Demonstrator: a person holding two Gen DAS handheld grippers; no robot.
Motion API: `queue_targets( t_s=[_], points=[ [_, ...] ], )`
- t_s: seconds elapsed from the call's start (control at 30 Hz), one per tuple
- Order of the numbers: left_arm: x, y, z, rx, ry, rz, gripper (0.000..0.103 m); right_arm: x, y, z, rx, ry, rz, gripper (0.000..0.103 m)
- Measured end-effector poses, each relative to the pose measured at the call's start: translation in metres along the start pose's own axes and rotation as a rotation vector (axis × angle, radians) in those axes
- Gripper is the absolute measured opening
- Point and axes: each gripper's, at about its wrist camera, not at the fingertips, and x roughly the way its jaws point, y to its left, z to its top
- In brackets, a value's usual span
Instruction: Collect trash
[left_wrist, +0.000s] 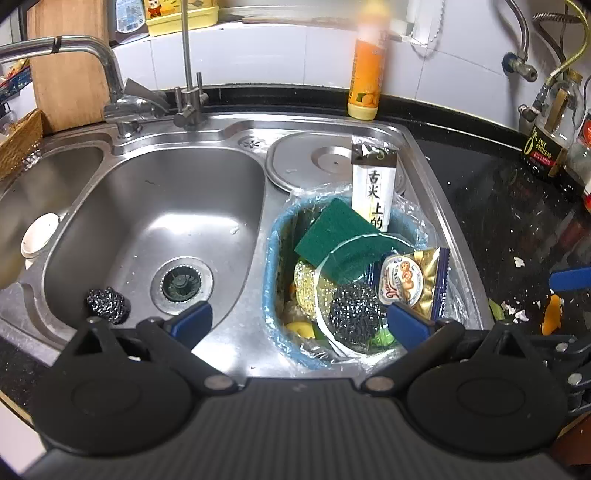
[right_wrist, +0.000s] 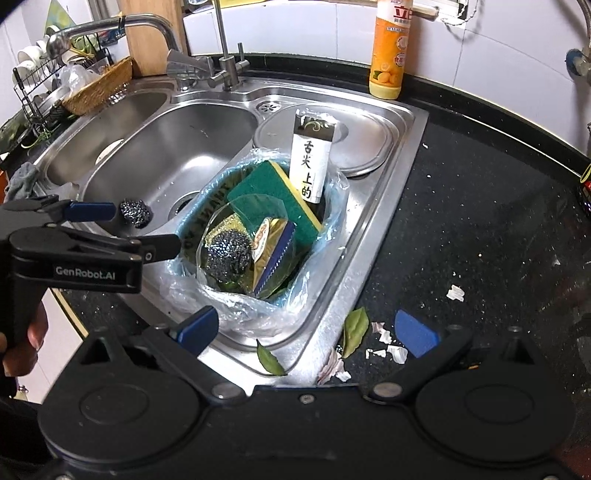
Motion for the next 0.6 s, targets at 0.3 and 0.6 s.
queue_targets(
  t_s=[0.3, 0.6],
  points=[
    [0.0038, -0.0025, -0.0012, 0.014, 0.018, -0.01, 0.103, 0.0028, -0.0025, -0.0001, 0.009, 0.012, -0.002, 0.103],
    [0.0022, -0.0037, -0.0032, 0.026, 0.018, -0.006, 0.103, 0.0036, -0.0027, -0.0013, 0.013, 0.023, -0.003, 0.103]
  ],
)
